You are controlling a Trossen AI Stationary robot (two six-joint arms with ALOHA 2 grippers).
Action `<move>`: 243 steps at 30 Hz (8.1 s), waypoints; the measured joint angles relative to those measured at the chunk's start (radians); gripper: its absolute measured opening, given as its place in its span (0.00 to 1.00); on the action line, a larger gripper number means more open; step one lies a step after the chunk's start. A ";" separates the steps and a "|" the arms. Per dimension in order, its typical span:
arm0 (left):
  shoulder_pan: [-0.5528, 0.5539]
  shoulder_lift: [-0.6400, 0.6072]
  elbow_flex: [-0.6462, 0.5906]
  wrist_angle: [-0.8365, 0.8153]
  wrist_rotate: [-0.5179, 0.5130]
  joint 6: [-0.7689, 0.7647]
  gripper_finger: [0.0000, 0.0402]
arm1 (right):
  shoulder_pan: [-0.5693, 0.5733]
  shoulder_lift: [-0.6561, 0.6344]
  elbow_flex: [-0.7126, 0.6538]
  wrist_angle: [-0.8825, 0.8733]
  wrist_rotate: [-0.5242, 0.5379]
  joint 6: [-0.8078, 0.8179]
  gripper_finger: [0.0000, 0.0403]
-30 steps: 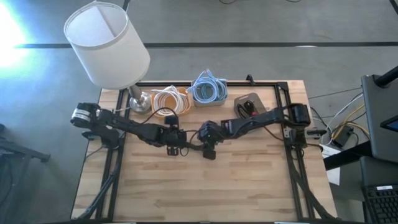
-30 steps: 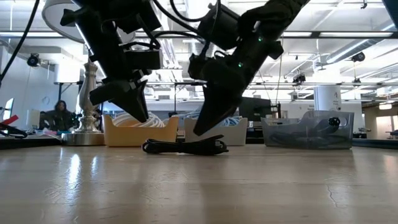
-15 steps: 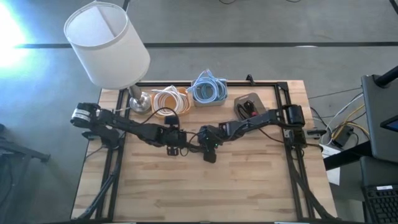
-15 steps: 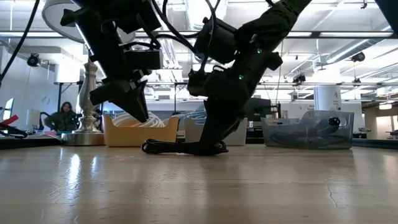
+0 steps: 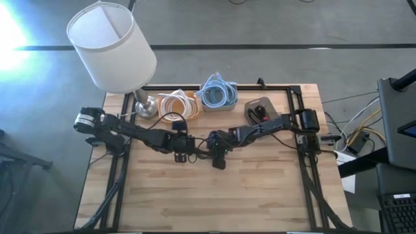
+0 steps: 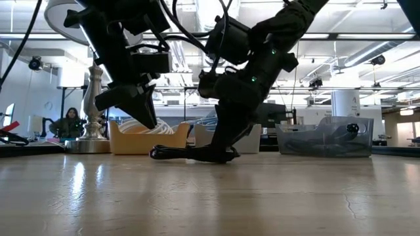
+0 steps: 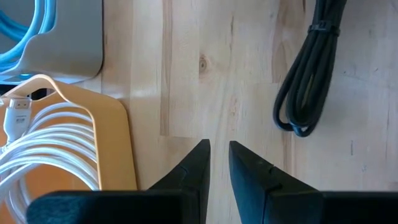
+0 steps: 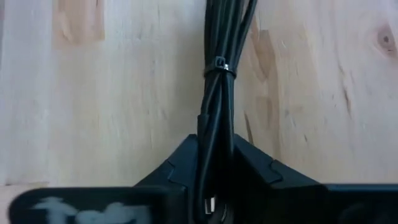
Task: Pick & Place USB Port
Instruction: Put the black charger cable into the black bin, then return to Home Position
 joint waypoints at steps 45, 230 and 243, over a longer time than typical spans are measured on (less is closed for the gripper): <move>0.000 -0.005 -0.034 0.166 0.087 -0.023 0.16 | -0.035 -0.753 -0.460 -0.603 0.618 0.625 0.18; 0.001 -1.529 -0.904 0.569 0.094 0.028 0.16 | -0.030 -1.986 -1.180 0.242 0.282 -0.198 0.33; 0.001 -1.529 -0.904 0.568 0.094 0.028 0.16 | -0.030 -1.986 -1.180 0.242 0.282 -0.199 0.31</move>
